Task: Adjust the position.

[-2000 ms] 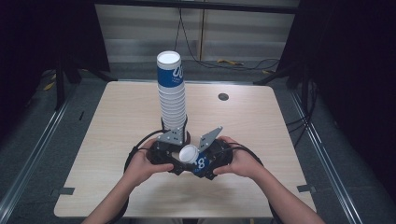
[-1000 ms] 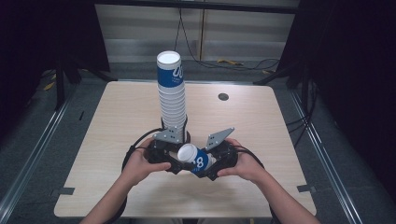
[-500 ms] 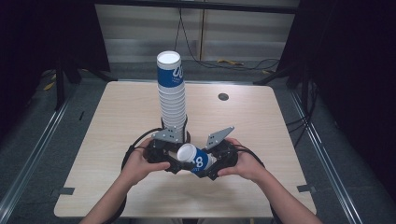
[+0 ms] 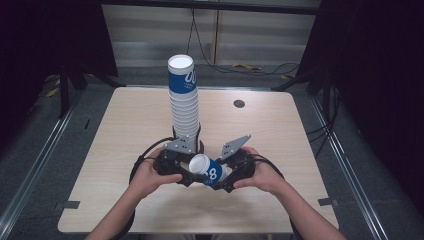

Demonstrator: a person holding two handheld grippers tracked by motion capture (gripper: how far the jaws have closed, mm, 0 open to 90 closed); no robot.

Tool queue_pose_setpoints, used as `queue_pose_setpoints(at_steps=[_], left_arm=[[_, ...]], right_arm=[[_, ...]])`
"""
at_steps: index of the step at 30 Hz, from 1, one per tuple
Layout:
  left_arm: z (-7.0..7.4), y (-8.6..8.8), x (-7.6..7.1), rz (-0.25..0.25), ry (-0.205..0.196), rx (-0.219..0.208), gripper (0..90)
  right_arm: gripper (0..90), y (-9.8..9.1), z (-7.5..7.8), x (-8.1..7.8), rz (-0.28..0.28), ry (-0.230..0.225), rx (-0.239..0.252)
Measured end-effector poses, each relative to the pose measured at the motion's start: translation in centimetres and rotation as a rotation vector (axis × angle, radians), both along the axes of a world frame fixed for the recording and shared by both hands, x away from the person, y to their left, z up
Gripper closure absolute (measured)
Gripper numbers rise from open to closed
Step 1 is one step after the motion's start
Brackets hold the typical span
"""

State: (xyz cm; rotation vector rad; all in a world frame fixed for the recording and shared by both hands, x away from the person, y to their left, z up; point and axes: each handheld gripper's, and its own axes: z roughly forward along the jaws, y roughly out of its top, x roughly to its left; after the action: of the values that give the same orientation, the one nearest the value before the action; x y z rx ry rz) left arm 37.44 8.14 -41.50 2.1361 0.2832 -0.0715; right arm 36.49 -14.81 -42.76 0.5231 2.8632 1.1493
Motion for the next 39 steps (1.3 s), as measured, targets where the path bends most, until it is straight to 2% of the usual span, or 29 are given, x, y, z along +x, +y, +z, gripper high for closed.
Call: queue_pose_setpoints(at_steps=[1,10,13,15,18,25,31,39], left_arm=[[0.0,0.1,0.0,0.001,0.0,0.007,26.8],[0.3,0.7,0.2,0.021,0.005,-0.016,26.7],[0.2,1.0,0.3,0.022,0.012,-0.021,26.7],[0.4,1.0,0.2,0.022,0.014,-0.021,26.7],[0.5,1.1,0.2,0.024,0.008,-0.022,26.7],[0.4,1.3,0.4,0.034,0.023,-0.037,26.7],[0.6,1.3,0.3,0.035,0.012,-0.043,26.7],[0.6,1.6,0.5,0.042,0.022,-0.049,26.6]], right_arm=[[12.5,-0.1,0.0,0.0,-0.003,-0.001,0.0],[12.5,-1.0,-0.1,-0.2,-0.028,-0.005,0.018],[12.5,-1.3,-0.4,-0.4,-0.046,-0.013,0.051],[12.5,-1.3,-0.5,-0.4,-0.044,-0.024,0.06],[12.0,-1.4,-0.7,-0.5,-0.05,-0.017,0.07],[12.4,-1.6,-0.9,-0.6,-0.061,-0.031,0.104],[12.2,-1.5,-1.1,-0.6,-0.063,-0.029,0.118],[12.5,-1.6,-1.3,-0.7,-0.068,-0.033,0.125]])
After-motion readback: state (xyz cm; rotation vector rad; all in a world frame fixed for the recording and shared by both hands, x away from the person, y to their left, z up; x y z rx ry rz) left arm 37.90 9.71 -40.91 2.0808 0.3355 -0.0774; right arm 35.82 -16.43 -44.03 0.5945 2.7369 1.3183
